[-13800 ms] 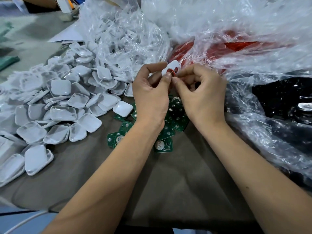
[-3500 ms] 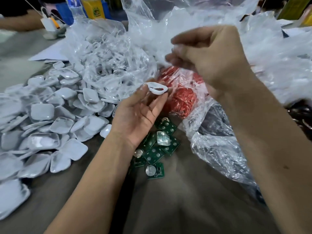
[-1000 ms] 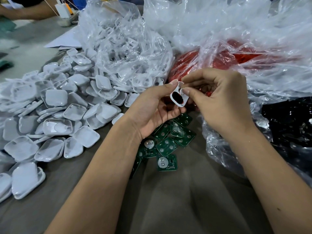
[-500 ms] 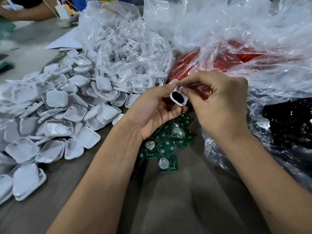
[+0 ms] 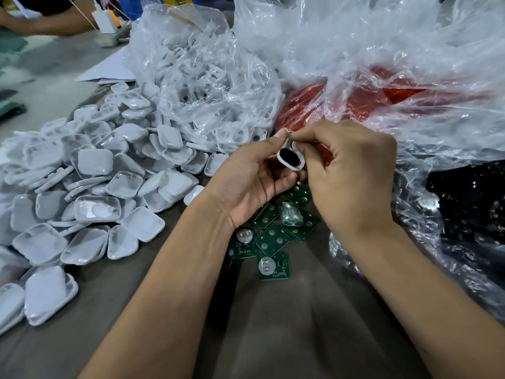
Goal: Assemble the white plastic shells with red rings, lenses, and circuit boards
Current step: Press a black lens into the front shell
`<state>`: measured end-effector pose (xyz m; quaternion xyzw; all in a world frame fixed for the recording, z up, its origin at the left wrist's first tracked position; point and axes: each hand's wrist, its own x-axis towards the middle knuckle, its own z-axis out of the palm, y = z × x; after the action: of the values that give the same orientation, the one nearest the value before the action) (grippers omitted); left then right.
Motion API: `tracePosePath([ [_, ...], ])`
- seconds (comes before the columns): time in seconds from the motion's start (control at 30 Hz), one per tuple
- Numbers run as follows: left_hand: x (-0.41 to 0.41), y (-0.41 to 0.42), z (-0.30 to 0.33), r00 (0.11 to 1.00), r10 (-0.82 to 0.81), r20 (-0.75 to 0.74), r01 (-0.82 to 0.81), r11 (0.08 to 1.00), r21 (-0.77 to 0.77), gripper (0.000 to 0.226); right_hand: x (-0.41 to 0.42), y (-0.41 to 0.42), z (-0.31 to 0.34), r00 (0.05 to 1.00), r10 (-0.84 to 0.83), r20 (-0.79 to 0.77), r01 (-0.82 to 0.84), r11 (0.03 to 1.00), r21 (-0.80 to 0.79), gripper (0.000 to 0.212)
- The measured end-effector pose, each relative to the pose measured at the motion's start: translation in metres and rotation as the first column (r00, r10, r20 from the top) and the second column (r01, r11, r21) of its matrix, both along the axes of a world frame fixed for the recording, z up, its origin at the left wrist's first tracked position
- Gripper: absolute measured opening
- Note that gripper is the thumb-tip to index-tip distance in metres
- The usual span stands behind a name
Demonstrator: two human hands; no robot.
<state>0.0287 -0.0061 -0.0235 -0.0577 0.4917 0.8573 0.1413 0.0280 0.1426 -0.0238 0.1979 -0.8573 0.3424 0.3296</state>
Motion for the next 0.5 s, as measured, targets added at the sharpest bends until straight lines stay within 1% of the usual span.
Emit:
tracePosePath([
  [0.13, -0.001, 0.0, -0.002, 1.0, 0.0, -0.006, 0.0, 1.0, 0.006, 0.016, 0.001, -0.003, -0.001, 1.0, -0.03, 0.01, 0.03, 0.999, 0.023, 0.01],
  [0.27, 0.0, -0.001, -0.002, 1.0, -0.008, -0.008, 0.008, 1.0, -0.009, 0.019, -0.001, 0.0, 0.0, 1.0, 0.004, -0.006, -0.004, 1.0, -0.011, 0.009],
  [0.33, 0.0, -0.001, 0.0, 1.0, -0.014, -0.007, 0.014, 1.0, -0.024, 0.024, -0.003, 0.002, 0.0, 1.0, 0.016, -0.005, -0.016, 0.996, -0.086, 0.009],
  [0.4, 0.001, -0.001, 0.001, 1.0, -0.024, -0.004, 0.024, 0.999, -0.048, 0.032, -0.005, 0.005, 0.0, 1.0, 0.019, -0.006, -0.02, 0.98, -0.197, 0.01],
  [0.5, 0.001, -0.002, 0.003, 0.999, -0.031, 0.021, 0.031, 0.999, -0.026, 0.03, -0.01, 0.009, 0.0, 0.993, 0.085, 0.087, -0.045, 0.921, -0.388, 0.017],
])
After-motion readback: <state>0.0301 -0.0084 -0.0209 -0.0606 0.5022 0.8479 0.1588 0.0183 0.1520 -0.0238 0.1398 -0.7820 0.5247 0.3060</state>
